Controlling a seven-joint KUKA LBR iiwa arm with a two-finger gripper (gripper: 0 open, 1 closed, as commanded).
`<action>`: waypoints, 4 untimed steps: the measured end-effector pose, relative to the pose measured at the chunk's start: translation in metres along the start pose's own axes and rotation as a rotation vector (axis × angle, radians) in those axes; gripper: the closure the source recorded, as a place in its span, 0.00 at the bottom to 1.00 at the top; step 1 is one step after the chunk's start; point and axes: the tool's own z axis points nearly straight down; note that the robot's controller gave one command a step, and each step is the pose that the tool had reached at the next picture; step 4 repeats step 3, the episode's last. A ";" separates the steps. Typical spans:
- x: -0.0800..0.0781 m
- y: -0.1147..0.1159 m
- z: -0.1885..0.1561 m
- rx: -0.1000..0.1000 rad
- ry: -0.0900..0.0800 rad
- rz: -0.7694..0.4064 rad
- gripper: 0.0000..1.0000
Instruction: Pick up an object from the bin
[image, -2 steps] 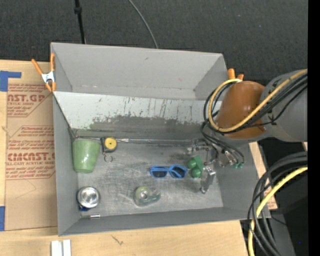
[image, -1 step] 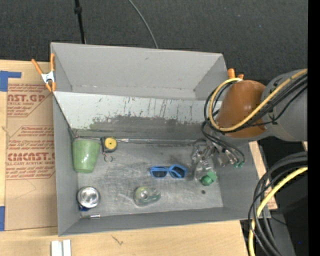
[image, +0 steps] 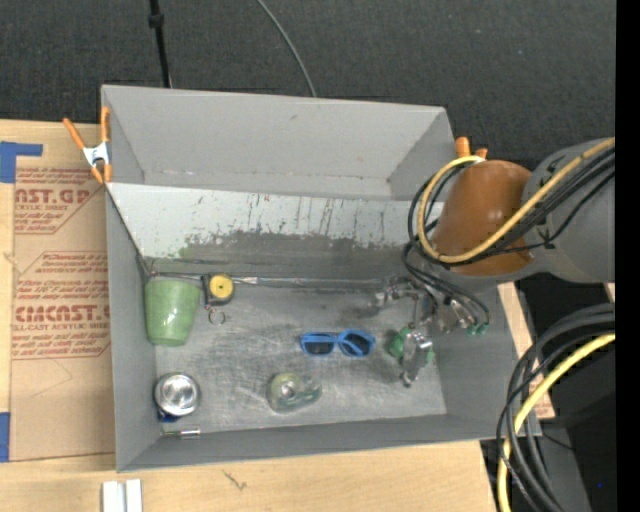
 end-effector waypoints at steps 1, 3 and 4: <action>-0.004 0.041 0.020 0.004 -0.010 0.008 0.00; -0.014 0.045 -0.153 0.004 -0.010 -0.008 1.00; -0.014 0.045 -0.153 0.004 -0.010 -0.008 1.00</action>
Offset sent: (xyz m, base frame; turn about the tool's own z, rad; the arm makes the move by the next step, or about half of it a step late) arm -0.0107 0.0388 -0.0223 0.0087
